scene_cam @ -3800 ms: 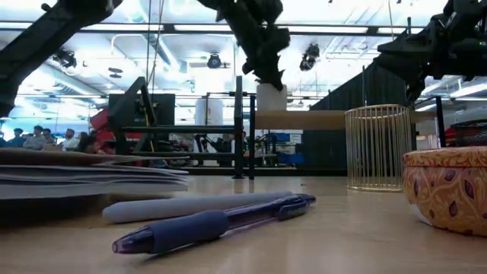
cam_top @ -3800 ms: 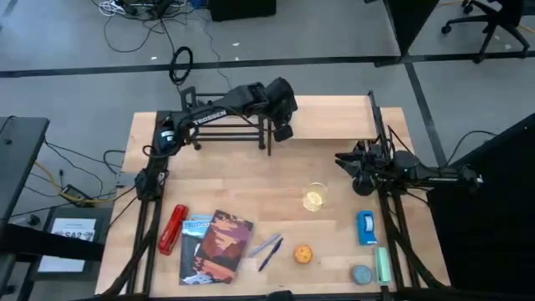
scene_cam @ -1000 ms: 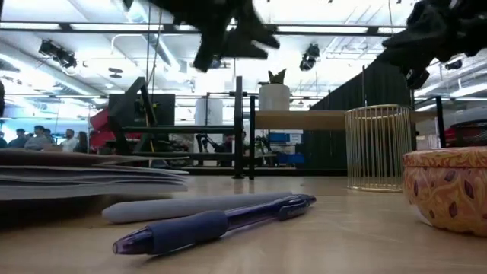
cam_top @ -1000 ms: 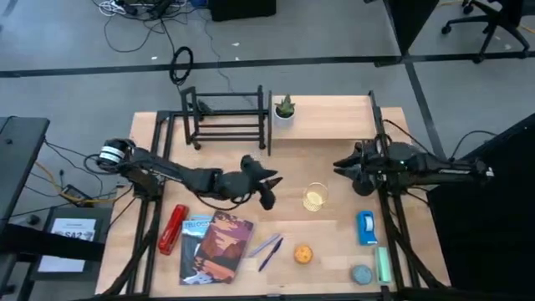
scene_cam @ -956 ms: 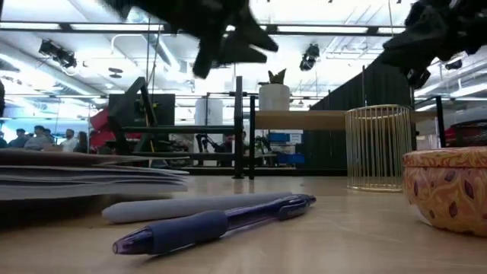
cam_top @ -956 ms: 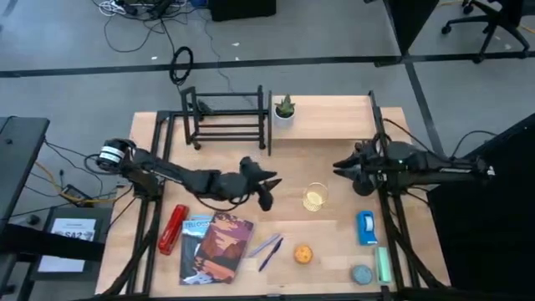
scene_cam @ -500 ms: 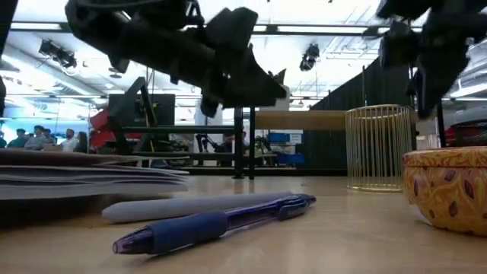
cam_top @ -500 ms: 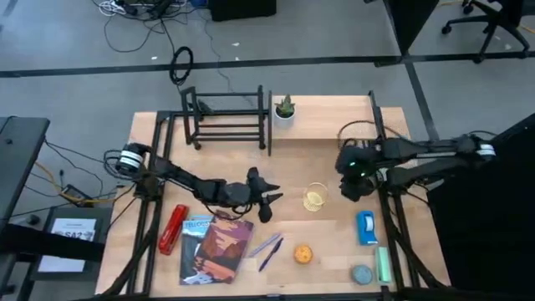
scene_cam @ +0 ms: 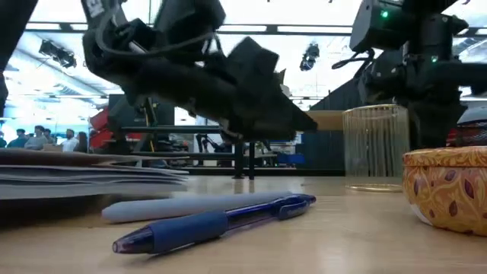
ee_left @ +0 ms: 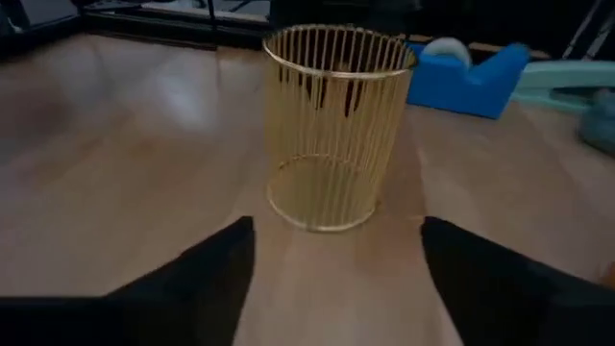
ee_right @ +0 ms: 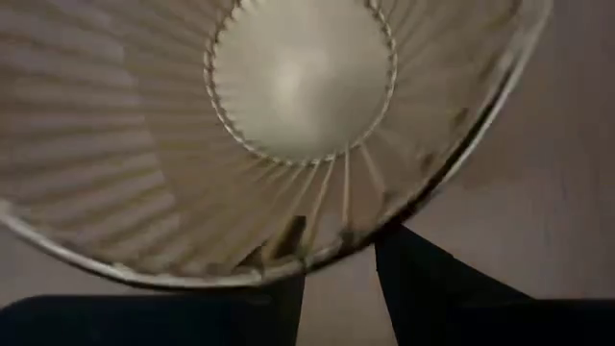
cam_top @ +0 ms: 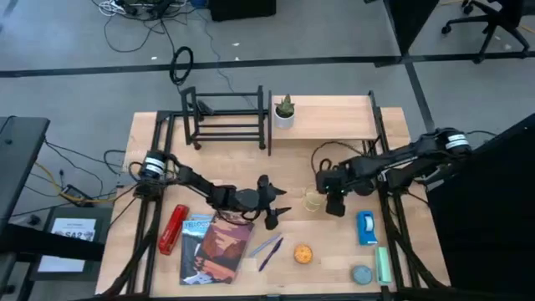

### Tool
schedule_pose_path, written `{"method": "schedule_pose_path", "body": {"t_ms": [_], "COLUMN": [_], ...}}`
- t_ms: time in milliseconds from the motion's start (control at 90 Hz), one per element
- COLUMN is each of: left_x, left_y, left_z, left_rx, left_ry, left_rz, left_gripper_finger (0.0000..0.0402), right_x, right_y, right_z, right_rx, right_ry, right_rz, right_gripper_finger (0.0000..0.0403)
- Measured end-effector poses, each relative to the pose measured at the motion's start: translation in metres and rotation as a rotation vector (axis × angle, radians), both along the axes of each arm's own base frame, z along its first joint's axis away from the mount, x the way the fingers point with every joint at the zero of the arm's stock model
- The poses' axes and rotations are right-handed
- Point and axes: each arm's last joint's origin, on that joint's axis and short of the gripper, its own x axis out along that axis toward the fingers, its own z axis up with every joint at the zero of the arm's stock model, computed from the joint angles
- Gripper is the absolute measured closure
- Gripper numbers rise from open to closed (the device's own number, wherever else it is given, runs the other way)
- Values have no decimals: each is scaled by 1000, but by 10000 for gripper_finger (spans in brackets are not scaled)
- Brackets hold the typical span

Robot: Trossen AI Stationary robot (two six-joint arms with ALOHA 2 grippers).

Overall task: Stock shelves
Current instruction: Put the yellow pen organizer on the shelf

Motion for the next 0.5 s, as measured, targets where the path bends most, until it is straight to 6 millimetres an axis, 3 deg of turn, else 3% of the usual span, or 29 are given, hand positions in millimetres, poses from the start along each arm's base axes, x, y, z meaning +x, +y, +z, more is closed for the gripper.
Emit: {"method": "schedule_pose_path", "body": {"t_ms": [289,500], "left_x": [26,29], "left_y": [4,11], "left_z": [-8,-7], "left_rx": [57,79], "left_ry": [-7,-6], "left_rz": [20,46], "left_gripper_finger": [51,49], "right_x": [21,14], "right_y": [4,11], "right_z": [-10,-6], "right_rx": [3,9], "right_ry": [-119,-88], "right_rz": [61,102], "right_gripper_finger": [305,305]}}
